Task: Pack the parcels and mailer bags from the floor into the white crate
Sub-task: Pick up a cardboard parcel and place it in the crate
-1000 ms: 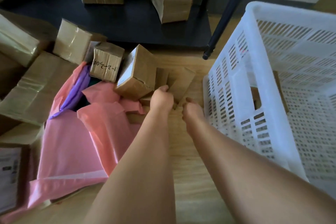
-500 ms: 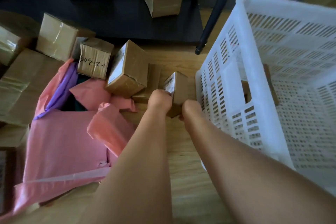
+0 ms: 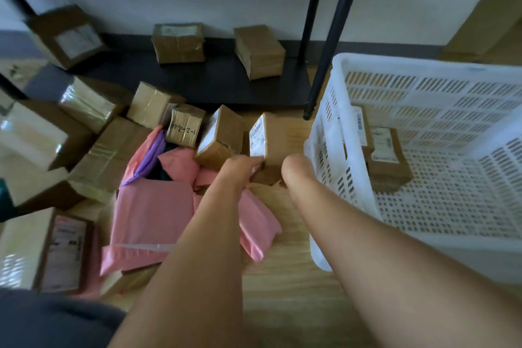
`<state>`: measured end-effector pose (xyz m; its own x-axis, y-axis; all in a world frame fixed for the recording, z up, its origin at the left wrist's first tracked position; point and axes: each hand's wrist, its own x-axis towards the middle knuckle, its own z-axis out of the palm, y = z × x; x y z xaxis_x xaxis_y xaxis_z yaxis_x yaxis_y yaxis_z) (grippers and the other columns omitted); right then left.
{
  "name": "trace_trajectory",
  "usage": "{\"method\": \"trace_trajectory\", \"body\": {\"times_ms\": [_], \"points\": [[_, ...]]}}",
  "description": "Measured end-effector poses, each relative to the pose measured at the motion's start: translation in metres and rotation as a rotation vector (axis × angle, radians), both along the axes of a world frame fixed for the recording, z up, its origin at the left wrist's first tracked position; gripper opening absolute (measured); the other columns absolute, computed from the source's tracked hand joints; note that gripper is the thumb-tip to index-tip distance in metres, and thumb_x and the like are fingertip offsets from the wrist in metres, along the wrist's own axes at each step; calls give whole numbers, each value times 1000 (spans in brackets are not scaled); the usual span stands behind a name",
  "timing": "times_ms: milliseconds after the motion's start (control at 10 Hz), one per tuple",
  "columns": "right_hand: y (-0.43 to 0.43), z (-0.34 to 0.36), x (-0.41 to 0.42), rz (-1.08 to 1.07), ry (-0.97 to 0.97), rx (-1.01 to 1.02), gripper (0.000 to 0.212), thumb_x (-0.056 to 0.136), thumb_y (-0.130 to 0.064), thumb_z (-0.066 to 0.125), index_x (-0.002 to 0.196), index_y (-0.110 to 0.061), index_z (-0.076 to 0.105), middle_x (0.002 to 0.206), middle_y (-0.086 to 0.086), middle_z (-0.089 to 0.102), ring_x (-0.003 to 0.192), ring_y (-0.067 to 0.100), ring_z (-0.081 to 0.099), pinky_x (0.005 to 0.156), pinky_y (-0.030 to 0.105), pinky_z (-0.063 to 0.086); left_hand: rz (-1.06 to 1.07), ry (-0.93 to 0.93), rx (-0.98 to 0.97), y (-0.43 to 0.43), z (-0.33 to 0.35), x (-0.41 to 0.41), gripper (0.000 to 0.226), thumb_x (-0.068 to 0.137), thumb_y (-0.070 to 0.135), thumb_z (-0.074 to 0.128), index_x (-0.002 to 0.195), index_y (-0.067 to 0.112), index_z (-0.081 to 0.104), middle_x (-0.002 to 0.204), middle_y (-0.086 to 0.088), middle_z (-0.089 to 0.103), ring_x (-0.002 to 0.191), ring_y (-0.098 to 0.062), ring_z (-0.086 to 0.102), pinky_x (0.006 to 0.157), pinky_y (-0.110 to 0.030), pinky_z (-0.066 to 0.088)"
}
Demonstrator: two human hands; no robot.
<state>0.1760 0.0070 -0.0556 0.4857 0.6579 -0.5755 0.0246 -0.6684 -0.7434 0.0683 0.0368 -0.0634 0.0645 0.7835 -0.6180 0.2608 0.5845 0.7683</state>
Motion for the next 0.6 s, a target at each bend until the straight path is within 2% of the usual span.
{"method": "trace_trajectory", "body": {"times_ms": [100, 200, 300, 400, 500, 600], "points": [[-13, 37, -9, 2, 16, 59, 43, 97, -8, 35, 137, -12, 49, 117, 12, 56, 99, 26, 55, 94, 41, 52, 102, -78, -28, -18, 17, -11, 34, 80, 36, 74, 103, 13, 62, 89, -3, 61, 83, -17, 57, 82, -34, 50], [-22, 49, -13, 65, -34, 131, 47, 96, -9, 35, 140, -24, 46, 127, 4, 58, 110, 26, 58, 94, 42, 53, 173, -129, 33, -34, 44, -16, 30, 78, 29, 78, 96, 12, 62, 85, -4, 64, 83, -19, 63, 84, -37, 56], [-41, 68, -19, 94, 1, 181, 51, 94, -6, 35, 141, -25, 45, 130, 2, 58, 107, 23, 58, 93, 41, 54, 218, -174, 88, -52, 73, -21, 21, 79, 23, 77, 90, 18, 61, 78, -1, 63, 69, -16, 61, 63, -27, 56], [-53, 83, -19, 168, -49, 243, 51, 94, -8, 37, 140, -28, 48, 129, 1, 60, 107, 21, 59, 89, 36, 54, 269, -178, 147, -66, 94, -25, 33, 86, 13, 70, 115, 18, 58, 93, -5, 67, 78, -19, 67, 52, -23, 55], [-61, 98, -15, 219, -107, 315, 42, 97, -16, 42, 137, -26, 52, 127, 0, 62, 106, 20, 60, 84, 32, 52, 252, -127, 218, -74, 108, -23, 37, 89, 15, 66, 124, 18, 53, 89, -1, 65, 70, -15, 66, 51, -22, 56], [-66, 115, -4, 255, -114, 367, 35, 95, -34, 50, 127, -23, 57, 115, -3, 64, 98, 17, 59, 85, 33, 49, 235, -40, 303, -78, 120, -15, 53, 87, 24, 69, 136, 19, 49, 97, 2, 66, 76, -14, 67, 61, -23, 60]]}}
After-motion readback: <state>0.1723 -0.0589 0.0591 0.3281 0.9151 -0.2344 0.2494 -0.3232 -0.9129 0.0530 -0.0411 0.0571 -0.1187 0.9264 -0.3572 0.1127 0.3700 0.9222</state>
